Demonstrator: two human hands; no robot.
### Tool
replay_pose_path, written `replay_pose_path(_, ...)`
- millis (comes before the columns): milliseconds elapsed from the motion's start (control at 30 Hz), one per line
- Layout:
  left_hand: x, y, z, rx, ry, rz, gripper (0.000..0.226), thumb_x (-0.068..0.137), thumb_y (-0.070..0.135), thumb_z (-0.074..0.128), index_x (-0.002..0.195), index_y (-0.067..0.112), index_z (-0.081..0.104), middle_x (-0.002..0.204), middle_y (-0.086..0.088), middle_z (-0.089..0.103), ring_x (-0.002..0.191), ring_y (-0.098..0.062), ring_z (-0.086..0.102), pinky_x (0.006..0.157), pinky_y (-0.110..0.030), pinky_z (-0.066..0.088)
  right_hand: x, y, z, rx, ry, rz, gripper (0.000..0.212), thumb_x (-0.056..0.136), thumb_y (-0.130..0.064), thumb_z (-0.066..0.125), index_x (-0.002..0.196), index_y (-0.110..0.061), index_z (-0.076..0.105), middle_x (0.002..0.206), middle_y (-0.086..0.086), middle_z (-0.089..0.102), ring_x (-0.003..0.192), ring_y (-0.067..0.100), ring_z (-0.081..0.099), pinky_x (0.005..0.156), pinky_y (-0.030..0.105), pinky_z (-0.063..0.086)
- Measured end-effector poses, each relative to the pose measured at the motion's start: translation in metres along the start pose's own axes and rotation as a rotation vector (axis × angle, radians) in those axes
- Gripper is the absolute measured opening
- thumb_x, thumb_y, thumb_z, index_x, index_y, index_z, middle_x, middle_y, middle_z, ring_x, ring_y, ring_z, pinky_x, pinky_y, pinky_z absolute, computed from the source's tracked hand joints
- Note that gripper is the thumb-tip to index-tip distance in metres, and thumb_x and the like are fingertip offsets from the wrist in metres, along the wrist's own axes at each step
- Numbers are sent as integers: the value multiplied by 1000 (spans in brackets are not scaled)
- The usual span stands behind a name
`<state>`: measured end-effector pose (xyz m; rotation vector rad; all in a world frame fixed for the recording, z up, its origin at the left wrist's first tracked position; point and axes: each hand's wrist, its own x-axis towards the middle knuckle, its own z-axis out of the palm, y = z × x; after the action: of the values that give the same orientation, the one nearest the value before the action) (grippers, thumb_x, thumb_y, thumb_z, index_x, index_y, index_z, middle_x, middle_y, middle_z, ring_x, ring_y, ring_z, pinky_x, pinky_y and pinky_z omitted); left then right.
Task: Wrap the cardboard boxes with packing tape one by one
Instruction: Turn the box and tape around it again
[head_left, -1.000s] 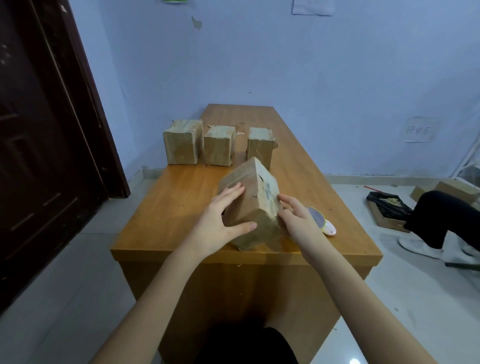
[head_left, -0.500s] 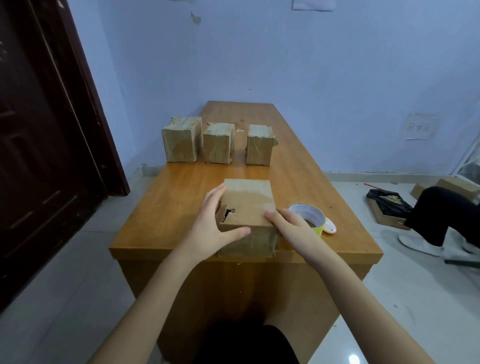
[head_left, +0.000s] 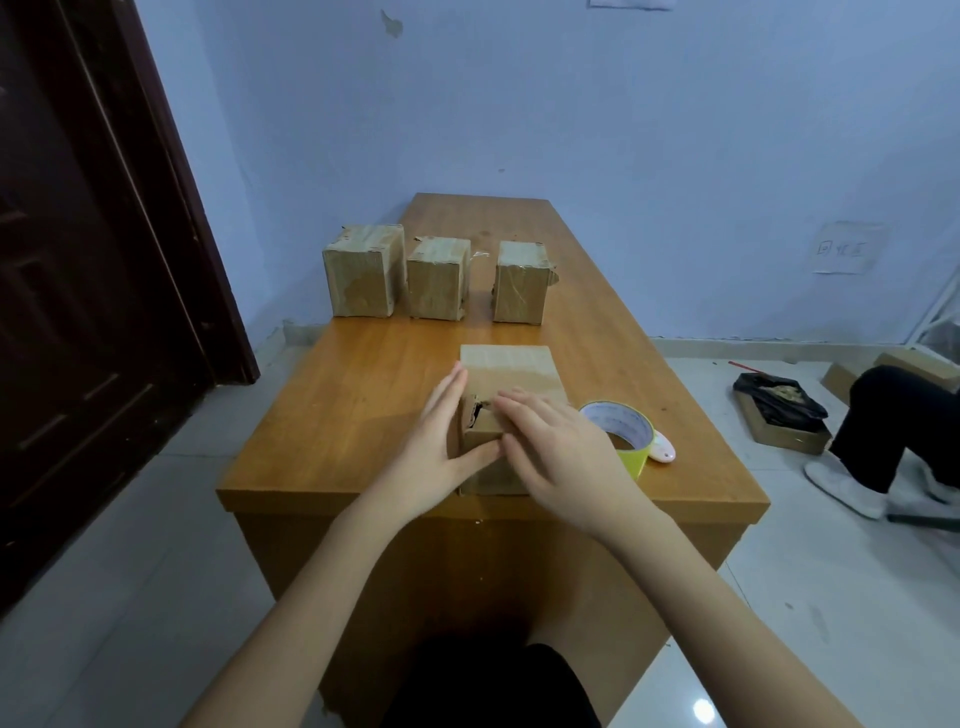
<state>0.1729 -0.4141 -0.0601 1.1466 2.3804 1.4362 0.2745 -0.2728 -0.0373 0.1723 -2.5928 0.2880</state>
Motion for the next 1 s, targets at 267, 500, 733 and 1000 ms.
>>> replay_pose_path(267,-20,-7,-16,238,266,302,47,79,31,66,124,20,57,128,12,52,126,-6,44,106,-41,39,0,4,8,-70,83,-80,31,89,-9,62,120,-9,65,122,8,64,114,28,60,88,39,50)
replay_pose_path(500,-14,-11,-23,380,263,364,42,83,28,66,123,19,60,127,12,53,126,-2,39,103,-28,26,2,2,16,-144,119,-68,30,89,-12,58,117,-11,67,118,9,65,105,29,62,80,37,49)
replay_pose_path(733,-18,-5,-20,616,277,444,37,86,23,66,122,14,62,125,1,61,121,-15,52,100,-33,37,1,3,23,-118,174,-58,32,92,-17,48,116,-12,67,118,8,65,106,27,61,82,35,48)
replay_pose_path(1000,-18,1,-23,800,264,499,31,88,21,62,118,11,65,121,-3,64,116,-20,57,99,-42,43,2,1,22,-77,174,-45,29,88,-11,58,116,-11,67,118,8,64,107,28,61,83,35,48)
